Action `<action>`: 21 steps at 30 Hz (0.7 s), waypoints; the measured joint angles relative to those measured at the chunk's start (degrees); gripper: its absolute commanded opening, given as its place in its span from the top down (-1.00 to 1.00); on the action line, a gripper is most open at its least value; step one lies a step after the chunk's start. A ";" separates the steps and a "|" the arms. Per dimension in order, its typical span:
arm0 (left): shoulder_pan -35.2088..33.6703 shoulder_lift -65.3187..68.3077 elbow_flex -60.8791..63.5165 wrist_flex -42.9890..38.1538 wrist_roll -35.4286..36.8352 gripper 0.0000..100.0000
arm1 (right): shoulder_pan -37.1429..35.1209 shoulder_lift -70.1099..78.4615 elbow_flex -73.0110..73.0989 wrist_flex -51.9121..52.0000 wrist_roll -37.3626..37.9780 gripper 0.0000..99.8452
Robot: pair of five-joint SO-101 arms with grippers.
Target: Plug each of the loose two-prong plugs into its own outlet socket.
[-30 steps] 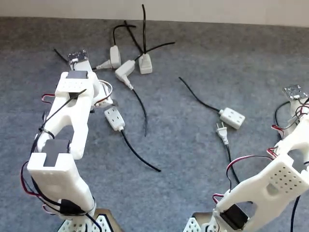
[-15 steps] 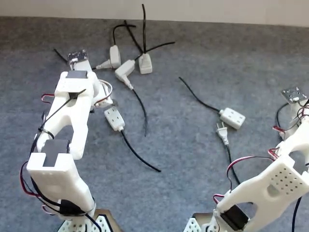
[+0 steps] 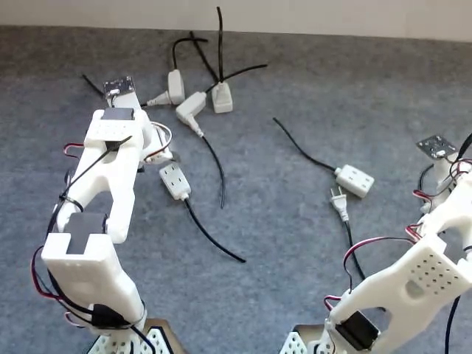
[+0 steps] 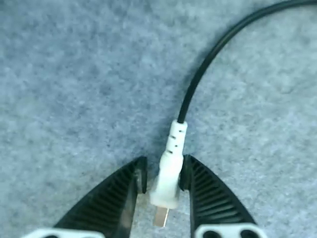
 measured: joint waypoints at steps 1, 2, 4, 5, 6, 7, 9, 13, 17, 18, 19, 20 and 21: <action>0.00 0.00 0.00 0.00 0.00 0.42 | 0.00 0.00 0.00 0.00 0.00 0.89; 0.00 0.00 0.00 0.00 0.00 0.42 | 0.00 0.00 0.00 0.00 0.00 0.91; 0.00 0.00 0.00 0.00 0.00 0.42 | 0.00 0.00 0.00 0.00 0.00 0.93; 0.00 0.00 0.00 0.00 0.00 0.42 | 0.00 0.00 0.00 0.00 0.00 0.93; 0.00 0.00 0.00 0.00 0.00 0.42 | 0.00 0.00 0.00 0.00 0.00 0.93; 0.00 0.00 0.00 0.00 0.00 0.42 | 0.00 0.00 0.00 0.00 0.00 0.93; 0.00 0.00 0.00 0.00 0.00 0.42 | 0.00 0.00 0.00 0.00 0.00 0.93; 0.00 0.00 0.00 0.00 0.00 0.42 | 0.00 0.00 0.00 0.00 0.00 0.95; 0.00 0.00 0.00 0.00 0.00 0.42 | 0.00 0.09 -0.35 0.00 0.09 0.98; 0.00 0.00 0.00 0.00 0.00 0.42 | 0.00 0.18 -1.05 0.26 0.18 0.98; 0.00 0.00 0.00 0.00 0.00 0.42 | 0.00 0.26 -1.67 0.62 0.18 0.98; 0.00 0.00 0.00 0.00 0.00 0.42 | 0.00 0.35 -2.99 0.97 0.26 0.98; 0.00 0.00 0.00 0.00 0.00 0.42 | 0.00 0.53 -4.40 1.58 0.26 0.98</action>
